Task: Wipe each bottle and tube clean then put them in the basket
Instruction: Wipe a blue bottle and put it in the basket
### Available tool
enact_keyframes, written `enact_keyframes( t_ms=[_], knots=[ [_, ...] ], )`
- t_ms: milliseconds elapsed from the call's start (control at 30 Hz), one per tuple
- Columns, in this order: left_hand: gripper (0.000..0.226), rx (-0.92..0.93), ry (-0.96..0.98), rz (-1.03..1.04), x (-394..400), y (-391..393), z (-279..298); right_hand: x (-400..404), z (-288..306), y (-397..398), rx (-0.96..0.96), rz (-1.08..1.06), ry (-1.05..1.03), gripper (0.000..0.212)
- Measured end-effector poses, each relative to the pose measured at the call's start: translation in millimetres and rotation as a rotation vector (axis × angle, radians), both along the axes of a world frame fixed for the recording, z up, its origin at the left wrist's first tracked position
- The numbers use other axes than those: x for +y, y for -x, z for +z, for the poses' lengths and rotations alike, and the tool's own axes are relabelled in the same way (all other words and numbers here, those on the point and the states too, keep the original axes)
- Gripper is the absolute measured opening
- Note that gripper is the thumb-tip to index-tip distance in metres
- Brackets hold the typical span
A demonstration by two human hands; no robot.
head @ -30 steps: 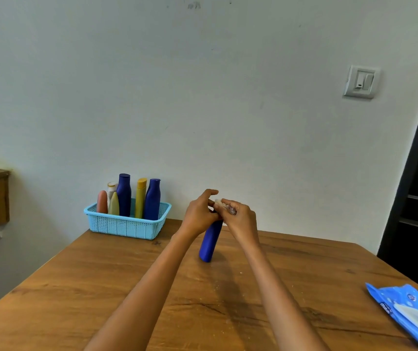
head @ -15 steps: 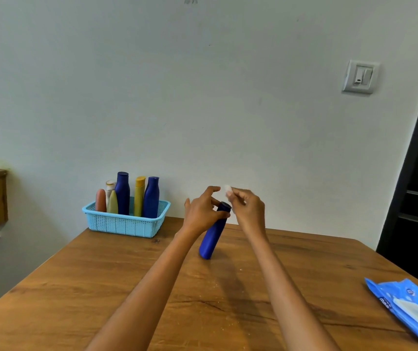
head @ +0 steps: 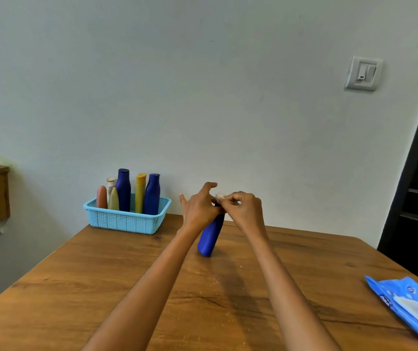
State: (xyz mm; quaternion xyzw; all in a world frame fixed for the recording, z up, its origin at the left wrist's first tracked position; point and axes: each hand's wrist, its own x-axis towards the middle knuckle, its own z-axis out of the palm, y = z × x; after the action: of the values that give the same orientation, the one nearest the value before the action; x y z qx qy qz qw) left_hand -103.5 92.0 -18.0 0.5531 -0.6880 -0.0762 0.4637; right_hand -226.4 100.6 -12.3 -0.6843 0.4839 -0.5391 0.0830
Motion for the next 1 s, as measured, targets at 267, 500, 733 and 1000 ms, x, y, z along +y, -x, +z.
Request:
enact_keyframes(
  t_ms=[267, 500, 733, 1000],
  knots=[
    [0.056, 0.029, -0.071, -0.063, -14.9, -8.8, -3.8, 3.2, -0.4, -2.5, -0.360, 0.074, -0.058, 0.028],
    [0.035, 0.081, -0.076, -0.154, -15.3, -21.9, -1.6, -2.8, -18.3, -23.5, -0.349, 0.159, -0.209, 0.031],
    [0.041, 0.115, -0.166, -0.208, -19.3, -34.2, -1.1, -6.0, -26.8, -18.8, -0.364, 0.082, -0.319, 0.020],
    [0.030, 0.066, -0.109, -0.141, -12.8, -22.6, 3.9, -5.3, -27.9, -22.1, -0.460, 0.121, -0.297, 0.018]
  ],
)
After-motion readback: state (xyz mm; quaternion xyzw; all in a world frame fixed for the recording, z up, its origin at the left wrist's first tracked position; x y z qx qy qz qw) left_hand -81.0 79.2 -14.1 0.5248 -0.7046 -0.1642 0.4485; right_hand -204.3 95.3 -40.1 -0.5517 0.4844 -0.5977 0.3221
